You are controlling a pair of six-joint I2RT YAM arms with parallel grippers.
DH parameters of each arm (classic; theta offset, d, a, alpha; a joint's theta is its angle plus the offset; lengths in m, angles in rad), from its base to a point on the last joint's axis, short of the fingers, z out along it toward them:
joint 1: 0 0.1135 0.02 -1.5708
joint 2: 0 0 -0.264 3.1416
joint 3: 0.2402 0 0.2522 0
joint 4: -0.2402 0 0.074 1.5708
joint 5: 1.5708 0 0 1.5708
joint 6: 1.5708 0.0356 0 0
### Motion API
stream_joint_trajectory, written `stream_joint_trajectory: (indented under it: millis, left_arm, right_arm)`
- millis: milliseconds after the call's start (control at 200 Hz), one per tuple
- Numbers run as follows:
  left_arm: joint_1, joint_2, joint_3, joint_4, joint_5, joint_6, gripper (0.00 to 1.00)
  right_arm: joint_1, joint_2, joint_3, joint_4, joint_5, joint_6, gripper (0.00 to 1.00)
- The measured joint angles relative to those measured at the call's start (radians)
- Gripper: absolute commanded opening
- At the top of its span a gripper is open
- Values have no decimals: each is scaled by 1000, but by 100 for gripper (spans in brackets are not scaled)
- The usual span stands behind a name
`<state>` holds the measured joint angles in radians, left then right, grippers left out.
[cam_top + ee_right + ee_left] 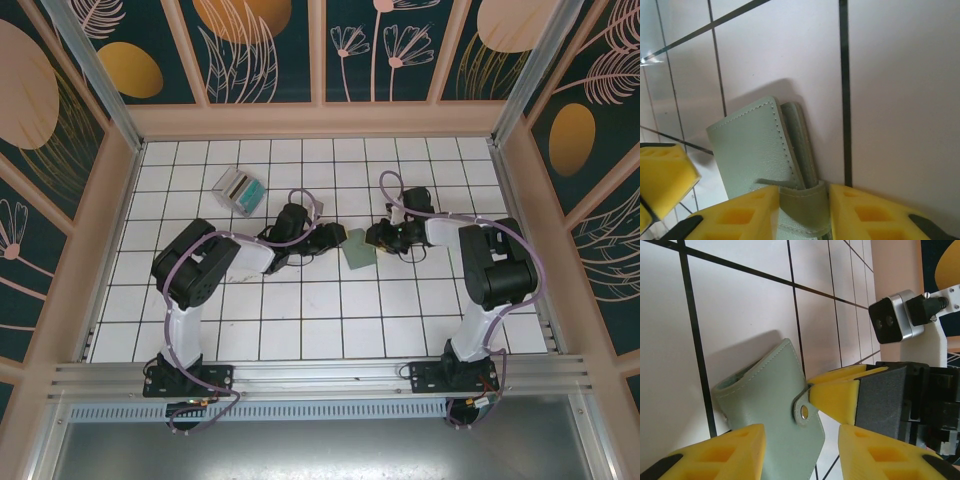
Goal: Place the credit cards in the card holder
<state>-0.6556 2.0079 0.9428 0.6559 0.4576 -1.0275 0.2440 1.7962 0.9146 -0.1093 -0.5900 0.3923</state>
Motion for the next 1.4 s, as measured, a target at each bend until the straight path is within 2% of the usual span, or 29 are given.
stream_joint_trajectory:
  millis: [420, 525, 571, 616, 676, 726, 766, 1276, 1401]
  left_arm:
    - [-5, -23, -31, -74, -84, 21, 50]
    - [-10, -27, -34, -77, -90, 20, 46]
    - [-11, -26, -34, -81, -92, 19, 38]
    - [-13, -24, -34, -83, -90, 14, 37]
    - [-13, -19, -34, -85, -90, 8, 41]
    - [-14, -19, -34, -85, -92, 8, 55]
    - [-17, -25, -33, -82, -90, 1, 57]
    - [-70, -124, -90, -200, -175, -34, 55]
    - [-77, -124, -90, -208, -183, -56, 48]
  right_arm:
    - [14, 0, -14, 57, -67, 57, 27]
    - [21, 0, -14, 62, -68, 63, 27]
    - [21, 0, -14, 62, -69, 63, 26]
    - [22, 2, -14, 62, -69, 64, 26]
    - [22, 4, -14, 63, -69, 70, 24]
    - [22, 5, -14, 64, -69, 75, 24]
    - [22, 6, -14, 67, -69, 78, 24]
    - [35, 15, -26, 94, -74, 113, 18]
    - [40, 16, -26, 104, -79, 116, 18]
